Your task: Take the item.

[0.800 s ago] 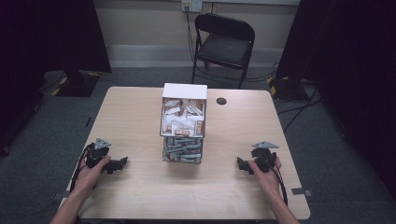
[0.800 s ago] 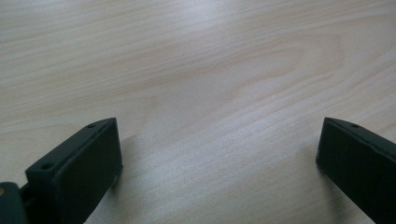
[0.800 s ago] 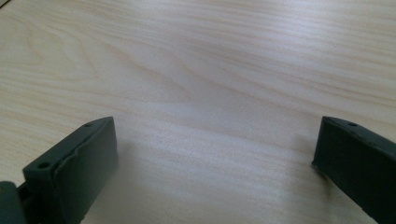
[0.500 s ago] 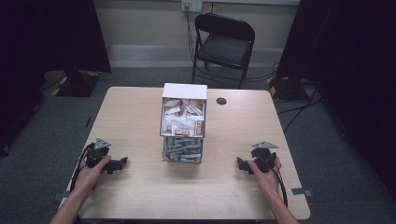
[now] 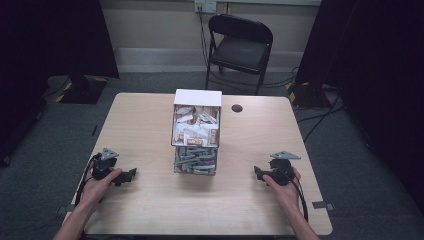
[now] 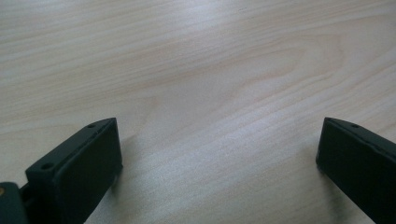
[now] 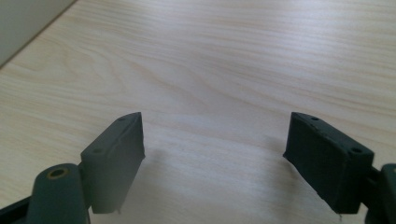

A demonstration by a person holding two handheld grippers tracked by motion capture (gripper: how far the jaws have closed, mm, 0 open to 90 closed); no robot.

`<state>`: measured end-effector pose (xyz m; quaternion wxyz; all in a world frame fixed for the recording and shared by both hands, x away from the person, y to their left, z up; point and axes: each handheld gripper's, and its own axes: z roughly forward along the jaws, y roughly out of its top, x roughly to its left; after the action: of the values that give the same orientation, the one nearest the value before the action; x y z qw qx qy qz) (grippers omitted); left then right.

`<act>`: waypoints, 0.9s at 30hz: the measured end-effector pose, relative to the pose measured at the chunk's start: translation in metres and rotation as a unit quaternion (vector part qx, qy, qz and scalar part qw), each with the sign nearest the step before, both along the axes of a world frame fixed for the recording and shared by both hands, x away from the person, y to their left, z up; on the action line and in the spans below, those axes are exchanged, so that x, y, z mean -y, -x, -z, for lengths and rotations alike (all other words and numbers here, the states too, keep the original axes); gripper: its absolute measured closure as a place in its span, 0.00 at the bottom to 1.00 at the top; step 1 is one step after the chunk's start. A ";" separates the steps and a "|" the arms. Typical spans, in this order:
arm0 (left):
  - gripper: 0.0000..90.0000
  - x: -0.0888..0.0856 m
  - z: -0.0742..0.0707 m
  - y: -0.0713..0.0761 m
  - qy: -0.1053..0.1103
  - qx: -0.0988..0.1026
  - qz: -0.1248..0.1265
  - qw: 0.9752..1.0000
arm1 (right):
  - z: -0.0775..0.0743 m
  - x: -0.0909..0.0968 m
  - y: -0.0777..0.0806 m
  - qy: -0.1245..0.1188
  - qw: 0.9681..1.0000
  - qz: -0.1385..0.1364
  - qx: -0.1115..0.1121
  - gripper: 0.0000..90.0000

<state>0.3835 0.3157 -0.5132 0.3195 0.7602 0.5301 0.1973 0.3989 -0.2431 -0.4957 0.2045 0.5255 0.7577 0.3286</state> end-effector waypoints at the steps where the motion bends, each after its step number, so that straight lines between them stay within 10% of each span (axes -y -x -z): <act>1: 0.00 0.000 0.000 0.000 0.000 0.000 0.000 1.000 | -0.002 -0.001 0.001 -0.004 1.000 -0.004 -0.001 0.22; 27: 0.00 0.000 0.000 0.000 0.000 0.000 0.000 1.000 | -0.038 -0.017 0.019 -0.083 0.993 -0.080 0.002 0.58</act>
<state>0.3835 0.3157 -0.5132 0.3197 0.7601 0.5302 0.1974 0.3796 -0.2261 -0.4576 0.1343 0.4777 0.7669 0.4069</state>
